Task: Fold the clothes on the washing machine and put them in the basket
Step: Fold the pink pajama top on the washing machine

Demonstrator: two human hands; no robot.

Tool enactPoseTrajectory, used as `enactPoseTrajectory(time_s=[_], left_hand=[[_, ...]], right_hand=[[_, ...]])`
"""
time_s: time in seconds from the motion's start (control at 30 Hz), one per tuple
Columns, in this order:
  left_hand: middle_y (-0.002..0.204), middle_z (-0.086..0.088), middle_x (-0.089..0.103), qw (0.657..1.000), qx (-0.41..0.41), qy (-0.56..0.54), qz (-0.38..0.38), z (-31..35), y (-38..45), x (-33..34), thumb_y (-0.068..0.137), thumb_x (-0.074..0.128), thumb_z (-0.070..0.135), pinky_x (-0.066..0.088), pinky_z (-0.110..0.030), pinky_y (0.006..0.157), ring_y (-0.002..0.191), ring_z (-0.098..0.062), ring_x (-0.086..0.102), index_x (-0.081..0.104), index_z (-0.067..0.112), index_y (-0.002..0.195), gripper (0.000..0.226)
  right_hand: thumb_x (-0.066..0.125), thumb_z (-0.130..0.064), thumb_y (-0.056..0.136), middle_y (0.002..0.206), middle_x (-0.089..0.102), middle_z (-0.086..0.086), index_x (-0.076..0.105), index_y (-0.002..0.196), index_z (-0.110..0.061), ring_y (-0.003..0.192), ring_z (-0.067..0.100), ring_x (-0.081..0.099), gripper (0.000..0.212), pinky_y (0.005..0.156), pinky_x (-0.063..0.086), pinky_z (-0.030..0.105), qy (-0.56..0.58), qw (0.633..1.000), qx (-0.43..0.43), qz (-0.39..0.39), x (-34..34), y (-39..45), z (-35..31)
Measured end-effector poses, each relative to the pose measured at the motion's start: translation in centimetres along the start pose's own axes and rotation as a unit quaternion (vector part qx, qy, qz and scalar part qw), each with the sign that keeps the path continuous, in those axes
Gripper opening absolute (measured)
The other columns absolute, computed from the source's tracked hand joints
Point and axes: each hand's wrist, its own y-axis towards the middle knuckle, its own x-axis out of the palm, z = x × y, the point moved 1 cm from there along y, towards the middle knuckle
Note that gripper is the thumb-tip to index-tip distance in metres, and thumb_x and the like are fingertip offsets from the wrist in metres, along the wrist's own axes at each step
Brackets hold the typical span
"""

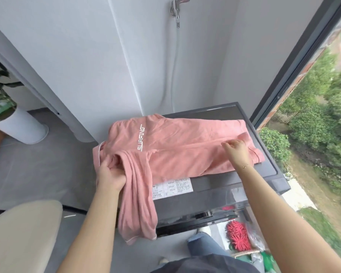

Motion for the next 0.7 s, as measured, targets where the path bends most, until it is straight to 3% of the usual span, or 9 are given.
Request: enactPoseTrajectory(time_s=[0.07, 0.1, 0.2, 0.27, 0.33, 0.4, 0.47, 0.57, 0.7], left_hand=[[0.095, -0.003, 0.065, 0.992, 0.037, 0.102, 0.063, -1.2, -0.1, 0.3, 0.096, 0.052, 0.025, 0.048, -0.032, 0.093, 0.1, -0.019, 0.062, 0.063, 0.012, 0.096, 0.017], [0.097, -0.005, 0.064, 0.975, 0.08, 0.177, 0.104, -1.8, 0.0, 0.6, 0.096, 0.051, 0.026, 0.044, -0.029, 0.09, 0.101, -0.021, 0.059, 0.062, 0.012, 0.102, 0.019], [0.12, -0.018, 0.057, 0.87, 0.289, 0.327, 0.229, -3.9, -0.7, 0.2, 0.085, 0.062, 0.019, 0.04, -0.035, 0.096, 0.113, -0.031, 0.053, 0.052, 0.002, 0.123, 0.043], [0.126, -0.021, 0.047, 0.781, 0.419, 0.419, 0.198, -5.6, -2.0, 1.4, 0.075, 0.066, 0.004, 0.032, -0.044, 0.106, 0.121, -0.037, 0.042, 0.049, 0.002, 0.123, 0.051], [0.112, -0.01, 0.055, 0.719, 0.482, 0.499, 0.035, -7.6, -2.6, 3.5, 0.074, 0.063, -0.007, 0.036, -0.039, 0.101, 0.112, -0.031, 0.049, 0.06, 0.009, 0.105, 0.036], [0.097, 0.005, 0.062, 0.685, 0.458, 0.548, -0.145, -9.6, -2.8, 5.6, 0.073, 0.061, -0.01, 0.041, -0.03, 0.093, 0.099, -0.019, 0.058, 0.065, 0.021, 0.091, 0.036], [0.097, 0.01, 0.064, 0.635, 0.429, 0.602, -0.225, -11.4, -1.9, 7.3, 0.072, 0.067, -0.003, 0.036, -0.018, 0.093, 0.097, -0.013, 0.057, 0.068, 0.024, 0.09, 0.031], [0.106, 0.005, 0.061, 0.588, 0.397, 0.665, -0.233, -13.6, -0.4, 9.2, 0.077, 0.073, 0.011, 0.037, -0.026, 0.095, 0.104, -0.018, 0.052, 0.069, 0.024, 0.103, 0.029], [0.107, 0.004, 0.061, 0.556, 0.377, 0.726, -0.147, -14.1, 1.3, 10.3, 0.081, 0.072, 0.026, 0.04, -0.04, 0.094, 0.107, -0.023, 0.052, 0.069, 0.028, 0.105, 0.024]], right_hand=[[0.055, -0.008, 0.089, 0.108, 0.062, 0.002, 0.073, 0.1, -0.002, 0.105, 0.015, 0.055, 0.021, 0.083, 0.033, 0.018, 0.026, 0.999, -0.006, -0.027, 1.3, 0.4, 0.9], [0.055, -0.006, 0.089, 0.112, 0.063, 0.003, 0.072, 0.1, -0.005, 0.109, 0.015, 0.055, 0.021, 0.087, 0.034, 0.019, 0.053, 0.999, -0.003, -0.004, 1.5, 0.3, 1.6], [0.051, -0.006, 0.088, 0.115, 0.058, 0.005, 0.066, 0.097, -0.014, 0.108, 0.016, 0.053, 0.02, 0.092, 0.038, 0.027, 0.11, 0.984, 0.045, 0.131, 0.6, -1.0, 3.9], [0.051, -0.006, 0.089, 0.11, 0.055, 0.009, 0.061, 0.099, -0.012, 0.096, 0.02, 0.054, 0.016, 0.085, 0.04, 0.029, 0.131, 0.965, 0.096, 0.204, -0.3, -1.8, 5.6], [0.054, -0.007, 0.087, 0.102, 0.057, 0.012, 0.057, 0.104, -0.007, 0.092, 0.026, 0.055, 0.017, 0.085, 0.043, 0.035, 0.161, 0.945, 0.158, 0.236, -0.9, -2.0, 7.3], [0.059, -0.01, 0.085, 0.093, 0.058, 0.009, 0.053, 0.106, -0.007, 0.095, 0.029, 0.057, 0.022, 0.091, 0.045, 0.041, 0.177, 0.935, 0.194, 0.238, -1.4, -2.0, 8.6], [0.064, -0.016, 0.084, 0.088, 0.058, 0.002, 0.054, 0.102, -0.013, 0.096, 0.03, 0.061, 0.022, 0.091, 0.048, 0.045, 0.172, 0.94, 0.196, 0.218, -1.6, -1.7, 9.5], [0.07, -0.03, 0.085, 0.091, 0.064, 0.001, 0.064, 0.096, -0.015, 0.087, 0.023, 0.065, 0.019, 0.086, 0.053, 0.041, 0.145, 0.961, 0.159, 0.172, -1.7, -1.6, 10.3], [0.072, -0.032, 0.086, 0.09, 0.056, 0.007, 0.061, 0.079, -0.011, 0.081, 0.022, 0.056, 0.025, 0.076, 0.04, 0.031, 0.041, 0.989, 0.08, 0.118, -1.4, -1.9, 10.2]])
